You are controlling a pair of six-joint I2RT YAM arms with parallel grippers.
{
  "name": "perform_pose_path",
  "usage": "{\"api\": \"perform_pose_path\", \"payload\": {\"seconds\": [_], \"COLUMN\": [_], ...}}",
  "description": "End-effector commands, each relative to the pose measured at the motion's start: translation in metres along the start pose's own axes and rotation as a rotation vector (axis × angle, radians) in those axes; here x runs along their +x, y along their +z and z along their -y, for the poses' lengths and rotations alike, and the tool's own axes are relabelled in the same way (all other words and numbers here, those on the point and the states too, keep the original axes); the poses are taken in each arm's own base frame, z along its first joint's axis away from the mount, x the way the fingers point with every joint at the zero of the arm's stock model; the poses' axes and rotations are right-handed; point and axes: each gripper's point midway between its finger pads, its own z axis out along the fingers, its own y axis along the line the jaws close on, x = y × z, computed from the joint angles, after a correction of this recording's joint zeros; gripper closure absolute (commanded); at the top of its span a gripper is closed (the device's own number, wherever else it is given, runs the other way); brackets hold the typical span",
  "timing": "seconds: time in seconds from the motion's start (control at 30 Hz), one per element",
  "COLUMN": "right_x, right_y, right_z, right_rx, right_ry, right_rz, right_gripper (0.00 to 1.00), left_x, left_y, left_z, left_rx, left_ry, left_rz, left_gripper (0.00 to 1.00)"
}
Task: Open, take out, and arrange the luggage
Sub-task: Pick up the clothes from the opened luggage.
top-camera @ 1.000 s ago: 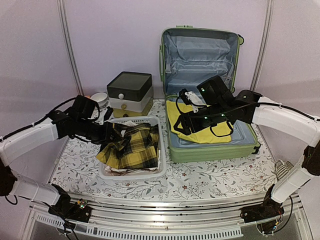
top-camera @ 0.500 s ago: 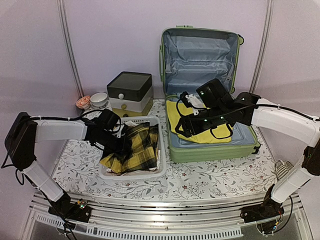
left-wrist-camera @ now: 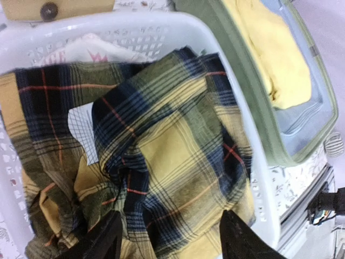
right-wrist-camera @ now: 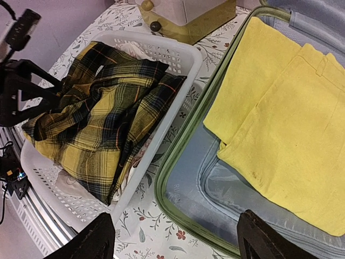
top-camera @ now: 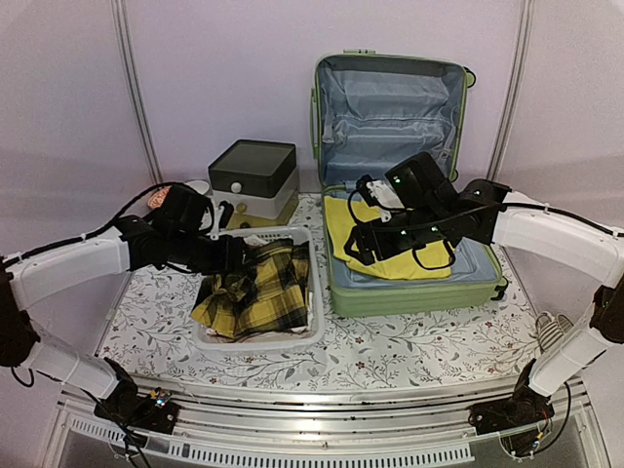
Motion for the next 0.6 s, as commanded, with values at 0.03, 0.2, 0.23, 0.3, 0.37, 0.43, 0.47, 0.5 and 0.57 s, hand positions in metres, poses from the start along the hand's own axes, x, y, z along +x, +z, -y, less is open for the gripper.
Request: {"api": "perform_pose_path", "payload": {"seconds": [0.03,0.2,0.23,0.3,0.37,0.43,0.47,0.5,0.57], "right_x": [-0.009,-0.012,-0.012,-0.012,-0.012,-0.011,-0.011,-0.010,-0.010], "right_y": [-0.008,-0.009,-0.009,-0.012,-0.014,-0.016,-0.018,-0.019,-0.022], "right_z": [0.013,0.015,0.015,0.015,0.015,0.019,0.022,0.024,0.026], "right_rx": [0.045,0.051,0.050,0.047,0.049,0.067,0.077,0.088,0.097], "right_ry": [0.029,0.039,0.041,0.045,0.047,0.048,0.052,0.055,0.062], "right_rz": [0.048,0.059,0.061,0.070,0.076,0.082,0.088,0.093,0.102], "right_gripper": [0.20,0.19,0.19,0.19,0.18,0.12,0.08,0.02,0.01], "left_x": [-0.015,-0.006,-0.004,-0.001,0.002,0.005,0.006,0.007,0.008], "left_y": [-0.031,-0.025,-0.022,-0.016,-0.006,0.002,0.006,0.010,0.018], "left_z": [0.030,0.073,0.079,0.088,0.093,0.095,0.095,0.094,0.092], "left_rx": [0.101,0.285,0.303,0.326,0.334,0.332,0.328,0.322,0.306], "left_ry": [0.040,0.079,0.085,0.099,0.107,0.111,0.111,0.110,0.108], "left_rz": [0.064,0.044,0.042,0.039,0.028,0.013,0.005,-0.001,-0.010], "left_gripper": [0.31,0.31,0.29,0.25,0.22,0.21,0.21,0.21,0.21]}}
